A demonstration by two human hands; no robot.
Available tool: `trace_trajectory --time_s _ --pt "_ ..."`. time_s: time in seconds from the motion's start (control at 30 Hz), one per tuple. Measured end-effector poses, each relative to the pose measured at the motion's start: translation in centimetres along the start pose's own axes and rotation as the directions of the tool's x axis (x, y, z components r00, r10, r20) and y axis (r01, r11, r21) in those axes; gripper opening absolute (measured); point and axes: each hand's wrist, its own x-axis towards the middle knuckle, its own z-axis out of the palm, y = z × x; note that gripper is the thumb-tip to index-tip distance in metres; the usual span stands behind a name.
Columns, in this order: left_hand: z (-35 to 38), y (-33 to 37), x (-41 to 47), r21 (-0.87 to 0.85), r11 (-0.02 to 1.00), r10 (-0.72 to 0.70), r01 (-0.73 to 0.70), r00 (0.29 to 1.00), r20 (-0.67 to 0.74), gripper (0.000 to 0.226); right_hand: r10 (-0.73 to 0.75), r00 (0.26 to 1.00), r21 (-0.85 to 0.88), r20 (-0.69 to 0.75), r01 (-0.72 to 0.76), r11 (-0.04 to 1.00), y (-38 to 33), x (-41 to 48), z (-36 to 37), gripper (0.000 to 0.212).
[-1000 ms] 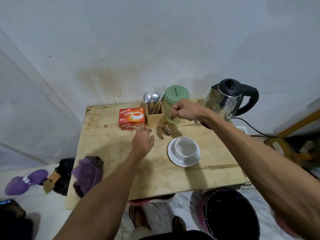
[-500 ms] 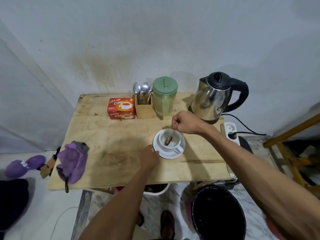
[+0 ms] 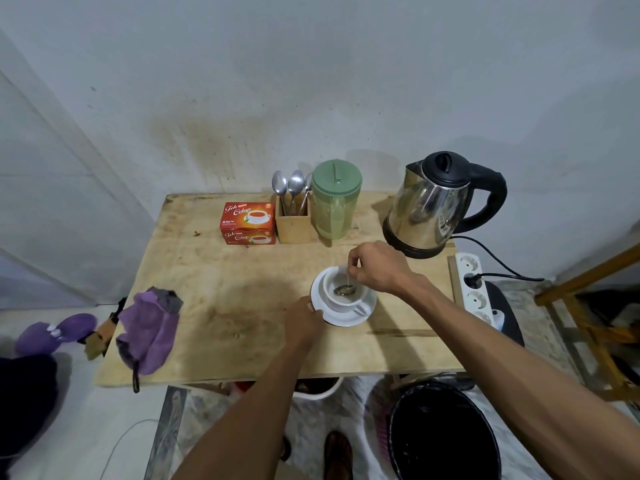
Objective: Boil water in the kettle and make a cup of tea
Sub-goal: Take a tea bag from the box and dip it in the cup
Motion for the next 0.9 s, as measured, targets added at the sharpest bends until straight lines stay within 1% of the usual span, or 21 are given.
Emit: trace_trajectory --time_s 0.17,0.3,0.37,0.5,0.63,0.77,0.9 --pt "0.0 -0.3 0.5 0.023 0.999 -0.023 0.022 0.999 0.038 0.028 -0.022 0.995 -0.007 -0.096 0.021 1.0 0.0 -0.1 -1.6 0.01" --pt "0.2 -0.3 0.8 0.035 0.999 -0.032 0.03 0.999 0.037 0.028 -0.012 0.991 0.002 -0.135 0.012 1.0 0.1 0.0 -1.9 0.009" --pt "0.3 -0.4 0.9 0.033 0.999 -0.032 0.03 0.999 0.031 0.027 -0.005 0.991 -0.02 -0.137 0.002 1.0 0.0 0.0 -1.4 0.01" --pt "0.3 -0.5 0.9 0.035 0.999 -0.022 0.021 1.0 0.021 0.026 0.036 0.995 -0.034 -0.097 -0.039 0.999 -0.1 -0.1 -0.1 0.009" --pt "0.3 -0.4 0.9 0.033 0.999 -0.027 0.026 0.999 0.029 0.026 0.025 0.986 -0.015 -0.165 -0.028 0.999 -0.2 -0.2 0.1 0.011" --pt "0.4 -0.6 1.0 -0.012 0.999 -0.046 0.047 0.998 0.043 0.023 0.023 0.971 0.033 -0.236 -0.016 0.999 -0.3 -0.2 -0.7 0.011" --pt "0.4 -0.7 1.1 -0.053 0.995 -0.087 0.09 0.995 0.053 0.027 0.036 0.976 0.006 -0.214 -0.035 0.999 -0.4 -0.6 -0.1 0.01"
